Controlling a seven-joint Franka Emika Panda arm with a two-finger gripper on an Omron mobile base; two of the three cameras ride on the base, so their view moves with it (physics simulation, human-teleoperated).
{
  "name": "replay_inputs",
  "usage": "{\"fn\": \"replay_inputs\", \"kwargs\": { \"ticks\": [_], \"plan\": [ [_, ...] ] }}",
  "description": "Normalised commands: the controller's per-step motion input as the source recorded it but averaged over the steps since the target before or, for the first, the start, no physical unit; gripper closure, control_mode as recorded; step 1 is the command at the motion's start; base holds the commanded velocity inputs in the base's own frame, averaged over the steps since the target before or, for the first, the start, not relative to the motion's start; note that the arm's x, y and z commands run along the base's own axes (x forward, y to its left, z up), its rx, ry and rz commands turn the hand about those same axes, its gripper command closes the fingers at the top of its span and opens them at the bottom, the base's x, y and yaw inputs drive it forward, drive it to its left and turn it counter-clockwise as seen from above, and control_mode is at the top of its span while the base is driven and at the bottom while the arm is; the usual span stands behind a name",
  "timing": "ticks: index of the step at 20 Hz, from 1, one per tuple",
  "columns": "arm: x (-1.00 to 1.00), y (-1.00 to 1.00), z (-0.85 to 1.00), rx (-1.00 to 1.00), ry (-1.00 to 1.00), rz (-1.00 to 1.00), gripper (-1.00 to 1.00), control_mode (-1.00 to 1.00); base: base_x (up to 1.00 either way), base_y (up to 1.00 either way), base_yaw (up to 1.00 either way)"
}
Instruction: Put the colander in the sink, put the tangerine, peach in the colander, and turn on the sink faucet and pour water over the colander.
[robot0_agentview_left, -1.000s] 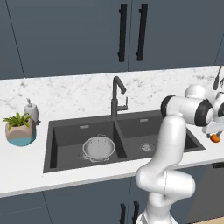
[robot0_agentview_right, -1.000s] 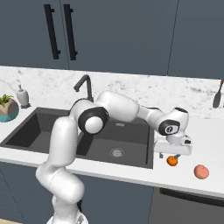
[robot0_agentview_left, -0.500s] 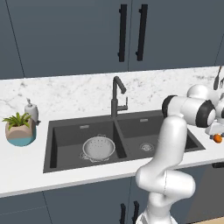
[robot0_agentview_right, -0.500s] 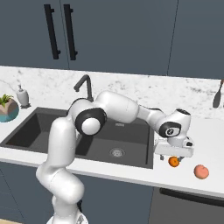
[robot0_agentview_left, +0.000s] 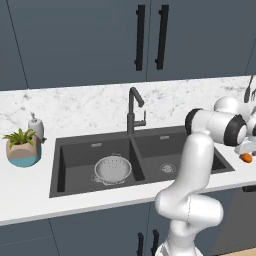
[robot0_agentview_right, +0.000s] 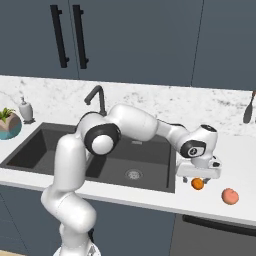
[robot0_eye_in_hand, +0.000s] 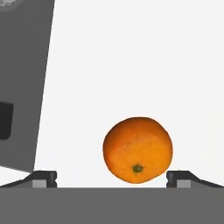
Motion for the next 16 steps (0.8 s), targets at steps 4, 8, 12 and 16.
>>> {"fn": "replay_inputs", "kwargs": {
  "ticks": [4,8,12,16],
  "plan": [
    [0.0,-0.04,0.0,-0.02,-0.07,0.02,-1.0,-1.0,0.0,0.0,0.0],
    [0.0,0.0,0.0,-0.01,-0.04,0.02,-1.0,-1.0,0.0,0.0,0.0],
    [0.0,0.0,-0.06,0.0,0.0,0.05,-1.0,-1.0,0.0,0.0,0.0],
    [0.0,0.0,-0.13,0.0,0.0,0.06,-1.0,-1.0,0.0,0.0,0.0]
  ]
}}
